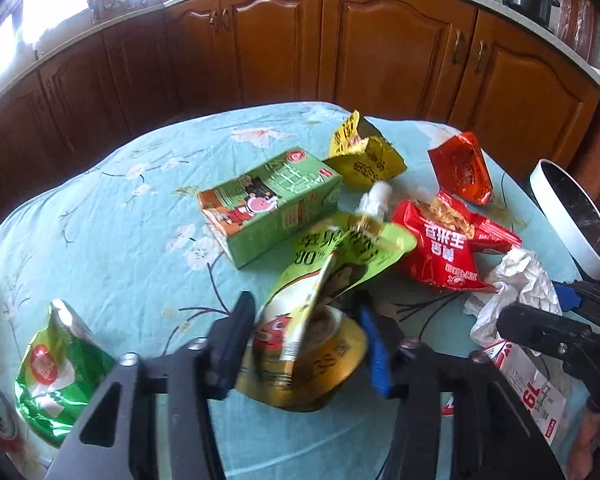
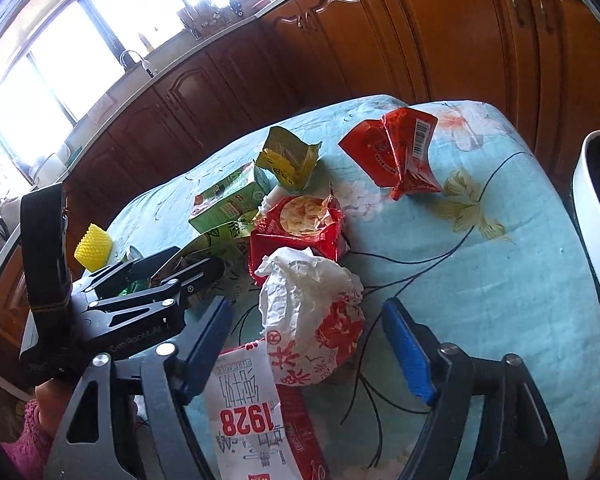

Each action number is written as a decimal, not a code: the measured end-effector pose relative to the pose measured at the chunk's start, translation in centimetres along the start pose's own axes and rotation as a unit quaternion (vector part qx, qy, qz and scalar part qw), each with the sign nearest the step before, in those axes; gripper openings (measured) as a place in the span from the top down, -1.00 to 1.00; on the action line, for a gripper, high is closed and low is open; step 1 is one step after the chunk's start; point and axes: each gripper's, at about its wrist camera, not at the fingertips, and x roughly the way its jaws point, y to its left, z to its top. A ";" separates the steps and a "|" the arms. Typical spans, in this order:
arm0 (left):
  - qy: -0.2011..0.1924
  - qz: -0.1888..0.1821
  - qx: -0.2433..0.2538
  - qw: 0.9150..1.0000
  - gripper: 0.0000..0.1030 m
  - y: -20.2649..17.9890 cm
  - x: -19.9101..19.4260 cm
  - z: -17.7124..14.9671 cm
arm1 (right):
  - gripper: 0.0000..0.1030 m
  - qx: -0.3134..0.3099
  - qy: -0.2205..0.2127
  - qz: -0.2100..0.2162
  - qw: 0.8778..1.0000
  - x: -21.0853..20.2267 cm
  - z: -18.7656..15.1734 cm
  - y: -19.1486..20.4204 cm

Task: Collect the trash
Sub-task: 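Grasp the yellow-green spout pouch with the left tool while the right tool grasps the white plastic bag, then carry the pouch and bag over the bin and open both tools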

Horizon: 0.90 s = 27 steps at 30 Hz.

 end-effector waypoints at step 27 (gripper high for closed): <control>-0.092 -0.118 0.020 0.989 0.53 -6.3 -9.6 -1.6 | 0.28 0.061 -0.100 -0.023 0.993 -12.0 -2.1 -6.8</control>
